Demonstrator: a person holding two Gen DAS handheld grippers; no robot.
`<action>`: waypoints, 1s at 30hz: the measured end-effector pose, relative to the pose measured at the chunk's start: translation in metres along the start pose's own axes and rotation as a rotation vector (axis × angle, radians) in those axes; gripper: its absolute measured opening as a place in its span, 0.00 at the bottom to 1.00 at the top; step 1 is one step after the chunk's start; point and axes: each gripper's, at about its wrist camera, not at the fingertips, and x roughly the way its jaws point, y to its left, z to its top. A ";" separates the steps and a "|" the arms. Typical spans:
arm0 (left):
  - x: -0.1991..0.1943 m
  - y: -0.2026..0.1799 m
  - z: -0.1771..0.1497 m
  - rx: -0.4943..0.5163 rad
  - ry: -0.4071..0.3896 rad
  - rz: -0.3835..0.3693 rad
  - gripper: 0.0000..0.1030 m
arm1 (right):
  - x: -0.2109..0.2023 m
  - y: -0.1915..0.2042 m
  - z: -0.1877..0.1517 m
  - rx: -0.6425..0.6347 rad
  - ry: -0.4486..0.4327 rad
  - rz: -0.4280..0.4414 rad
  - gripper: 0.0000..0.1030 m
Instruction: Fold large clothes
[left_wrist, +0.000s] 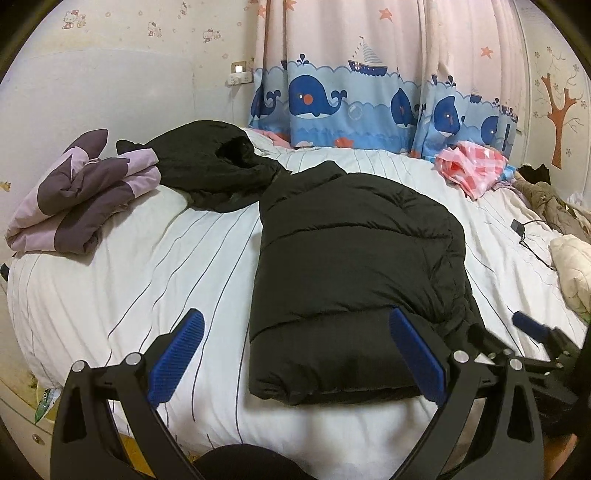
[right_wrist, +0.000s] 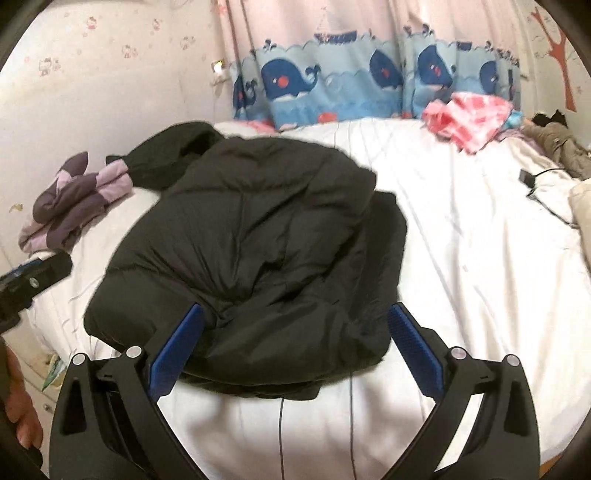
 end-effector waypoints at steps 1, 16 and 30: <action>0.000 -0.001 0.000 0.003 0.007 -0.003 0.93 | -0.002 0.001 0.002 0.001 0.019 -0.017 0.93; -0.019 -0.007 -0.002 0.023 0.077 -0.040 0.93 | -0.038 0.011 0.022 0.042 0.164 -0.002 0.93; -0.017 0.001 -0.001 0.016 0.124 -0.010 0.93 | -0.043 0.018 0.025 0.052 0.235 -0.012 0.93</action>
